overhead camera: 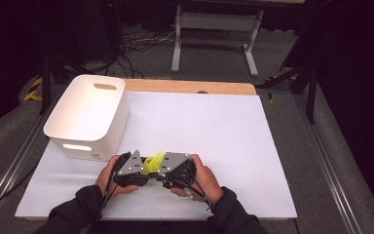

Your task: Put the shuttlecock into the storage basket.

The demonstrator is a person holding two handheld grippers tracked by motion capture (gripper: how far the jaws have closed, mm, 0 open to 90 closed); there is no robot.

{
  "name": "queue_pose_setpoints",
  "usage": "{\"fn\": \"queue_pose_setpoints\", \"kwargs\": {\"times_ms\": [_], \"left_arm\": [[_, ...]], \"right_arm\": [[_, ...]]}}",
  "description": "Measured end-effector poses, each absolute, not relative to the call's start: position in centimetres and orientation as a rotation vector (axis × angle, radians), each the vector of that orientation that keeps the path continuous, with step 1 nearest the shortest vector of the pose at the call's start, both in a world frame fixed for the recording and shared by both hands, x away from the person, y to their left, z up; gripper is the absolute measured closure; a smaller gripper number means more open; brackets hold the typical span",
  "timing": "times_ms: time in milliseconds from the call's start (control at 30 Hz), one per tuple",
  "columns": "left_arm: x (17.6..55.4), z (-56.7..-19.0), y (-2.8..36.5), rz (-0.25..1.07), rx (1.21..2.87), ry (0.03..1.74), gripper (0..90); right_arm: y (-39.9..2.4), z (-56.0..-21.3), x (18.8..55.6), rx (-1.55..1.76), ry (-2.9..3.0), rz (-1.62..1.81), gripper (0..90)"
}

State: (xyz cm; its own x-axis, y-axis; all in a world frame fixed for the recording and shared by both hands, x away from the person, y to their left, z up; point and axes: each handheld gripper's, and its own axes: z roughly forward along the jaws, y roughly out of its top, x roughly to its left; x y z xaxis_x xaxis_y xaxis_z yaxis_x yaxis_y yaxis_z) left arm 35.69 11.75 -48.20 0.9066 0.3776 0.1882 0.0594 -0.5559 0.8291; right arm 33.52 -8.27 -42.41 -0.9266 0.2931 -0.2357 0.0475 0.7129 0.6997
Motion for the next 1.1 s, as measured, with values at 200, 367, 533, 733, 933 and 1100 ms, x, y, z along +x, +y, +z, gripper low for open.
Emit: {"fn": "queue_pose_setpoints", "kwargs": {"times_ms": [200, 367, 533, 733, 933, 1100], "left_arm": [[35.5, -48.1, 11.9, 0.433, 2.112, 0.297, 54.1], [35.5, -48.0, 12.0, 0.437, 2.096, 0.296, 54.1], [35.5, -47.9, 12.1, 0.444, 2.087, 0.292, 54.3], [35.4, -47.9, 12.2, 0.452, 2.078, 0.291, 54.6], [35.5, -47.8, 12.3, 0.449, 2.065, 0.29, 54.7], [35.4, -47.8, 12.4, 0.439, 2.052, 0.3, 54.8]], "right_arm": [[-8.2, -41.7, 33.1, 0.256, 2.582, 1.065, 50.7], [-8.2, -41.2, 32.8, 0.254, 2.567, 1.074, 46.6], [-8.6, -40.7, 32.6, 0.274, 2.542, 1.092, 42.2], [-9.0, -40.2, 32.5, 0.284, 2.519, 1.118, 39.6], [-9.4, -39.6, 32.3, 0.291, 2.489, 1.133, 36.1], [-9.6, -39.3, 32.1, 0.299, 2.478, 1.118, 32.3]]}}
